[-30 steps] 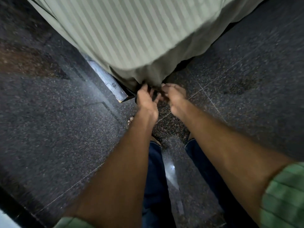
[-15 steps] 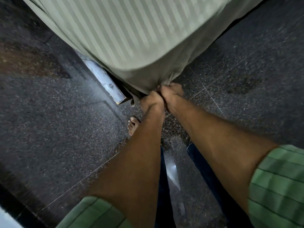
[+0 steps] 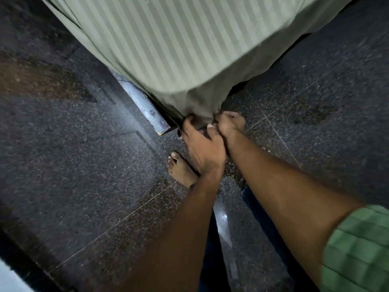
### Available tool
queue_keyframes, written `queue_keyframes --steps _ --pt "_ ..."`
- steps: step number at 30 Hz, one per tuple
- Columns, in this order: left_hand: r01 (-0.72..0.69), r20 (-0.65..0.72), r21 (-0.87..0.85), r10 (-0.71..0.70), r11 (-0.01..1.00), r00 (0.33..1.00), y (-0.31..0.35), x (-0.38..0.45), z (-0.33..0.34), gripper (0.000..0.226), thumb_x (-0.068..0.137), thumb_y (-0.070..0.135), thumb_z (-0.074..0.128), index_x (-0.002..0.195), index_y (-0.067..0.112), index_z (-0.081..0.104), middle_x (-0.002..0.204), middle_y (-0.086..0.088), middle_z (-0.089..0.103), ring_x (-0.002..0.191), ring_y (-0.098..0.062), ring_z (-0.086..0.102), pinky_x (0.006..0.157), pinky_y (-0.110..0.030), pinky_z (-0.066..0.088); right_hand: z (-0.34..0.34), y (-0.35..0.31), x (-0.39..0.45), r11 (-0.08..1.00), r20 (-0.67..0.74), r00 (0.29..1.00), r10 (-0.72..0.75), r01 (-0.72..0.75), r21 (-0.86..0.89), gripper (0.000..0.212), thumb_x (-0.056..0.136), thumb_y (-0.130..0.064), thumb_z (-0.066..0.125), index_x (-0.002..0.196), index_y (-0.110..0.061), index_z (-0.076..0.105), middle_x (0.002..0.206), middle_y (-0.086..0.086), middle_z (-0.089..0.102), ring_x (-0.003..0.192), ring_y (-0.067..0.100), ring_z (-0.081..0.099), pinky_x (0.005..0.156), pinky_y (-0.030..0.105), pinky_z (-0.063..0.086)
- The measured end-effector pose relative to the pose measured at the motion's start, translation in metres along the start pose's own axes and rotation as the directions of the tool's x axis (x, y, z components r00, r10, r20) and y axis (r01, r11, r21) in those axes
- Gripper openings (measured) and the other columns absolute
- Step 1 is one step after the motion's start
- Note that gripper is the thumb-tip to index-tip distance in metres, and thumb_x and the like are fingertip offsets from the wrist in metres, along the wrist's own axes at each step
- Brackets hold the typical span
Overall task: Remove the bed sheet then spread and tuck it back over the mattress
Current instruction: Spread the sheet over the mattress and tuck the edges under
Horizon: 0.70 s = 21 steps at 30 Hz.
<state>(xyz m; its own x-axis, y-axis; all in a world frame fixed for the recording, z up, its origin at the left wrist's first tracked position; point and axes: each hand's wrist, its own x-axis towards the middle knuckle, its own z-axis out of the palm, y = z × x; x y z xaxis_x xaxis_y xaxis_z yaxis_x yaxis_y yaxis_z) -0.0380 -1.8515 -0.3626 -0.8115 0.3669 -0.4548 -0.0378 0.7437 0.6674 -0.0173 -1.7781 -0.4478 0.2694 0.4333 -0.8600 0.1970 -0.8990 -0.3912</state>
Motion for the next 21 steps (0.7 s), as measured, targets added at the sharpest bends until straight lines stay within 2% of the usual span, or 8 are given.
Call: queue_keyframes --steps 3,6,8,11,14,16,19,21 --pt "0.289 0.094 -0.313 -0.274 0.905 0.957 -0.005 0.015 0.019 0.055 0.100 0.033 0.052 0.152 0.020 0.039 0.140 -0.011 0.060 0.120 -0.024 0.063 0.104 -0.040 0.052 0.000 0.001 -0.014 0.987 0.099 0.994 -0.037 0.021 0.162 0.012 0.084 -0.001 0.076 0.084 -0.010 0.070 0.054 -0.001 0.066 0.042 0.008 0.059 0.045 0.020 0.050" --pt "0.515 0.190 -0.416 -0.482 0.750 0.855 0.002 0.046 0.027 0.034 0.105 0.029 0.047 0.129 0.006 0.058 0.119 -0.015 0.067 0.101 -0.030 0.065 0.084 -0.033 0.055 0.009 0.000 -0.028 0.982 0.292 0.956 -0.031 -0.025 0.187 0.012 0.090 -0.001 0.069 0.102 -0.004 0.069 0.081 0.008 0.071 0.065 0.014 0.067 0.053 0.022 0.054" --pt "0.503 0.163 -0.376 -0.479 0.778 0.863 0.004 0.061 0.032 0.037 0.100 0.035 0.055 0.119 0.004 0.066 0.113 -0.015 0.070 0.095 -0.029 0.067 0.079 -0.033 0.056 0.014 -0.001 -0.026 0.992 0.377 0.926 -0.009 -0.040 0.123 0.019 0.097 -0.004 0.059 0.114 -0.002 0.066 0.094 0.011 0.069 0.077 0.018 0.065 0.058 0.025 0.053" --pt "0.403 -0.005 -0.139 -0.408 0.904 0.913 -0.004 0.072 0.033 0.049 0.092 0.046 0.060 0.115 0.004 0.072 0.116 -0.020 0.072 0.105 -0.033 0.070 0.090 -0.041 0.058 0.020 -0.009 -0.014 0.992 0.308 0.948 -0.081 0.108 -0.071 0.029 0.094 -0.018 0.068 0.116 0.001 0.070 0.104 0.016 0.072 0.089 0.025 0.069 0.073 0.030 0.056" --pt "0.357 0.050 0.150 -0.367 0.922 0.929 -0.012 0.067 0.025 0.040 0.103 0.032 0.054 0.125 0.001 0.066 0.128 -0.018 0.067 0.118 -0.033 0.064 0.092 -0.033 0.052 0.013 -0.015 -0.010 0.794 0.290 0.928 -0.236 0.356 -0.493 0.042 0.090 -0.038 0.067 0.118 -0.007 0.071 0.120 0.020 0.071 0.114 0.036 0.066 0.091 0.039 0.054" --pt "0.378 0.154 0.225 -0.415 0.898 0.897 -0.016 0.060 0.024 0.042 0.103 0.035 0.053 0.129 0.005 0.065 0.130 -0.014 0.067 0.120 -0.031 0.064 0.089 -0.031 0.051 0.002 -0.009 -0.009 0.689 0.292 0.916 -0.274 0.399 -0.605 0.042 0.089 -0.041 0.068 0.118 -0.011 0.072 0.120 0.018 0.071 0.114 0.037 0.066 0.092 0.040 0.056" --pt "0.420 0.185 0.300 -0.484 0.857 0.855 -0.012 0.059 0.036 0.045 0.099 0.040 0.057 0.128 0.006 0.066 0.126 -0.012 0.069 0.116 -0.029 0.067 0.092 -0.035 0.054 -0.015 0.003 -0.001 0.728 0.189 0.957 -0.218 0.289 -0.622 0.041 0.089 -0.043 0.069 0.118 -0.014 0.073 0.118 0.016 0.072 0.110 0.037 0.068 0.090 0.040 0.057" --pt "0.568 0.333 0.194 -0.598 0.800 0.729 -0.018 0.073 0.052 0.045 0.102 0.035 0.054 0.131 0.000 0.063 0.117 -0.010 0.070 0.107 -0.025 0.069 0.089 -0.042 0.060 -0.013 0.004 0.003 0.753 0.131 0.968 -0.212 0.247 -0.610 0.041 0.091 -0.041 0.067 0.120 -0.014 0.071 0.122 0.017 0.070 0.112 0.038 0.067 0.092 0.040 0.056"
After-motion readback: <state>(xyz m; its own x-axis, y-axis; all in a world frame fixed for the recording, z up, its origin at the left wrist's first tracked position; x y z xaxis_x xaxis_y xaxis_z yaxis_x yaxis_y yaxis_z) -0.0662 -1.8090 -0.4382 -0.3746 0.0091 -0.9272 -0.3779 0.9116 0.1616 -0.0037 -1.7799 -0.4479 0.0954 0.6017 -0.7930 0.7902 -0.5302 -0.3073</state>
